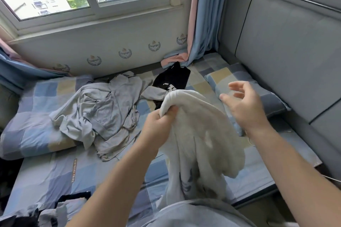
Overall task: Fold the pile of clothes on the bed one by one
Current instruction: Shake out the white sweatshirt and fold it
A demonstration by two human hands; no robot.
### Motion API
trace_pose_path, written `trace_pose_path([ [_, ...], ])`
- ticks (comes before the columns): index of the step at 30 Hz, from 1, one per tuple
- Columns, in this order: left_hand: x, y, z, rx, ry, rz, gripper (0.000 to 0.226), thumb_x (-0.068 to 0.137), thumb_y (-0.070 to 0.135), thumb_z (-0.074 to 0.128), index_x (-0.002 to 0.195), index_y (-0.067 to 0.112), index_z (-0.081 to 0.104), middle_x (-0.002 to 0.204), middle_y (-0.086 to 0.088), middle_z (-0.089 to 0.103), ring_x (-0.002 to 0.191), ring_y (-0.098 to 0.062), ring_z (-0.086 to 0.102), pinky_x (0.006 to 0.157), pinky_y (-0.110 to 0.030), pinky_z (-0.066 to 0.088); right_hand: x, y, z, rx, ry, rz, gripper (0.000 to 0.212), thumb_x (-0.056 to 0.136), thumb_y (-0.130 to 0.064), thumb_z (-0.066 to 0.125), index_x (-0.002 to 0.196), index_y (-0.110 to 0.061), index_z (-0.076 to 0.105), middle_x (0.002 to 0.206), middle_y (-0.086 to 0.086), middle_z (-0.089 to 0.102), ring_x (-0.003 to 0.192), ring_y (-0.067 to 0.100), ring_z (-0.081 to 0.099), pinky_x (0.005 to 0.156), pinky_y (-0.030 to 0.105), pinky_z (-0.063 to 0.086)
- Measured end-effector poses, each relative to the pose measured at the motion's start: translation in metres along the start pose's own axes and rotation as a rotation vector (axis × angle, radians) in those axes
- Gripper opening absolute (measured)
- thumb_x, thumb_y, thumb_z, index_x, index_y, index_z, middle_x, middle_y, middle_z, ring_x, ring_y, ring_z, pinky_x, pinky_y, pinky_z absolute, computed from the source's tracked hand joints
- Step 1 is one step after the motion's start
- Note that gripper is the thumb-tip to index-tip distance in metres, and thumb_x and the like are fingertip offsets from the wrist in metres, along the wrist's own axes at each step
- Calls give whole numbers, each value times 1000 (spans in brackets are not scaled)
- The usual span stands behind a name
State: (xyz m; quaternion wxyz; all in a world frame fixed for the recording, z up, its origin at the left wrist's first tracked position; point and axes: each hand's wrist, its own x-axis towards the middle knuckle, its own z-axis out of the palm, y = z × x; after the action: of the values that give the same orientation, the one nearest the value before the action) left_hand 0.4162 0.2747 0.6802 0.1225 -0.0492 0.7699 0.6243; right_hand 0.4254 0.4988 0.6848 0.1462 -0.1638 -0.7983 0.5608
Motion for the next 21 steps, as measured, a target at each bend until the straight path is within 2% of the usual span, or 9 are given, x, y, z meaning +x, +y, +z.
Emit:
trace_pose_path([
  [1,-1,9,0,-75,23,-51,39,99,40,60,96,3,71,85,-12,74,82,-29,70,80,-42,56,-9,6,0,52,13,-61,26,91,-24,72,113,-24,58,112,-7,63,104,9,59,88,24,47],
  [2,0,16,0,-144,33,-89,37,99,42,61,95,7,72,84,-10,75,84,-28,72,81,-44,57,-22,12,3,121,-74,-90,26,91,-28,72,113,-24,58,110,-7,65,102,7,61,89,22,48],
  [5,2,40,-1,-268,17,-106,34,98,43,62,96,10,70,81,-5,75,81,-23,73,78,-40,58,-61,34,34,155,-590,23,44,82,-42,74,121,-33,59,110,-14,70,107,3,64,87,19,51],
  [7,4,55,-1,-270,8,-76,34,98,43,62,97,10,70,84,-5,75,83,-22,74,79,-40,59,-75,52,59,130,-720,124,43,88,-23,75,128,-27,59,112,-16,71,109,-1,64,84,14,49],
  [9,11,62,-6,-260,33,-62,35,98,44,62,97,10,69,84,-5,75,82,-21,74,77,-38,60,-67,65,69,99,-674,138,26,93,-12,70,117,-21,66,102,-17,73,99,-5,66,83,19,48],
  [11,24,60,-17,-278,130,-75,33,97,45,62,98,12,68,90,-6,75,86,-21,74,80,-38,60,-54,65,65,73,-679,114,12,94,-20,70,106,-20,70,94,-14,75,92,2,68,81,29,50],
  [15,47,42,-50,-219,363,-87,39,95,45,63,113,10,62,103,-7,68,95,-24,68,85,-40,56,-36,41,49,115,-577,69,58,77,-74,62,99,-21,71,88,8,70,80,28,65,72,46,49],
  [18,52,29,-67,-95,442,5,29,96,37,64,107,10,60,94,-3,65,83,-18,64,69,-32,51,-27,32,39,71,-536,-14,64,80,-81,50,97,-24,73,89,25,69,82,47,62,75,60,50],
  [21,53,28,-72,29,479,138,22,96,32,66,101,12,59,89,2,62,77,-10,58,63,-27,46,-20,22,34,29,-476,-105,51,93,-69,48,88,-23,71,81,10,70,78,29,65,74,48,50],
])
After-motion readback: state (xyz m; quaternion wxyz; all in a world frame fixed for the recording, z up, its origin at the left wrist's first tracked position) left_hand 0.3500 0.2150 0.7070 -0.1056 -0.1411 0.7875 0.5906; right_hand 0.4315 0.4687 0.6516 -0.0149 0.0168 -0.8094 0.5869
